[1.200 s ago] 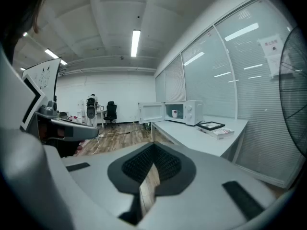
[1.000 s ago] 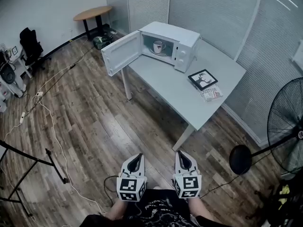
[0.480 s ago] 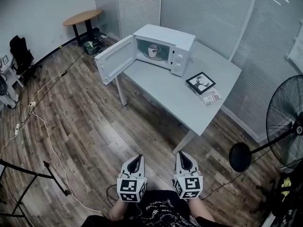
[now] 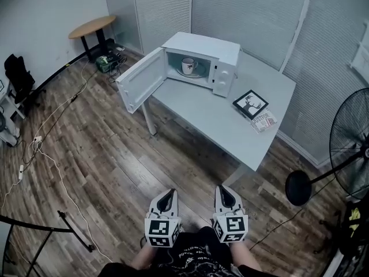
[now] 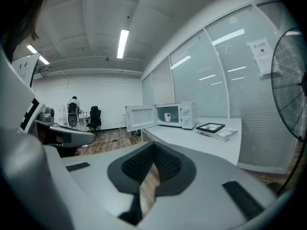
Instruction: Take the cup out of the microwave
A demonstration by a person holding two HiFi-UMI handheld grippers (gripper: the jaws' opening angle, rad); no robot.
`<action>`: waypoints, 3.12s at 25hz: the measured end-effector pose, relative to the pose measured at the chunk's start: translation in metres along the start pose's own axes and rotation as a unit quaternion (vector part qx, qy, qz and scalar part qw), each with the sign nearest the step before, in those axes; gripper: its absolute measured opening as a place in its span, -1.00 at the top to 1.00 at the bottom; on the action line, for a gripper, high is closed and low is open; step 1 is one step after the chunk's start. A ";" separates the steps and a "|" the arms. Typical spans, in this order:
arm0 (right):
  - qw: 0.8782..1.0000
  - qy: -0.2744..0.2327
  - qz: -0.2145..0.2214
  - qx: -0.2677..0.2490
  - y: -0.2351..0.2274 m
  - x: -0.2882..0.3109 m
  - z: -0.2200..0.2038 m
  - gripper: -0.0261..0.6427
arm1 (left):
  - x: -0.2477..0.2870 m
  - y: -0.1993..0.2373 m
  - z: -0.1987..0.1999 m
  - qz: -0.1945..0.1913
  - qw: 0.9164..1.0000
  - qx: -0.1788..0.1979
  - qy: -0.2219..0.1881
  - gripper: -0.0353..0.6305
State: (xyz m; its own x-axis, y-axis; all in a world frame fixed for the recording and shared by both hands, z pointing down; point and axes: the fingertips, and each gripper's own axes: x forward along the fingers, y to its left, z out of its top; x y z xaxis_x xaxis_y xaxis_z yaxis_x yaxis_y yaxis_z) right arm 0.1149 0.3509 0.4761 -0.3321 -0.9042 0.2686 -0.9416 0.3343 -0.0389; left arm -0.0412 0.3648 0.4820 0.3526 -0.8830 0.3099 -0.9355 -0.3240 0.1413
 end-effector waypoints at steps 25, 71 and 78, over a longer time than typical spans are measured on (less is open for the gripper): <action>0.997 0.023 0.070 -0.003 -0.032 0.149 0.024 0.91 | 0.111 0.057 0.041 0.055 0.998 -0.028 -0.001 0.88; 0.997 0.045 0.060 0.027 -0.175 0.348 0.066 0.91 | 0.384 0.057 0.115 0.005 1.000 -0.005 0.028 0.88; 0.998 0.044 0.039 0.031 -0.165 0.388 0.077 0.91 | 0.413 0.098 0.129 -0.013 0.999 0.000 0.032 0.88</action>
State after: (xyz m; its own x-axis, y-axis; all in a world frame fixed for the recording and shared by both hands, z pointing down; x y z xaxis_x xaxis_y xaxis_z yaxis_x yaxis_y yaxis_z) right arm 0.1371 -0.0757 0.5124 -0.4007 -0.8487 0.3453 -0.9158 0.3827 -0.1221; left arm 0.0098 -0.0754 0.5022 0.3775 -0.8505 0.3662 -0.9260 -0.3467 0.1495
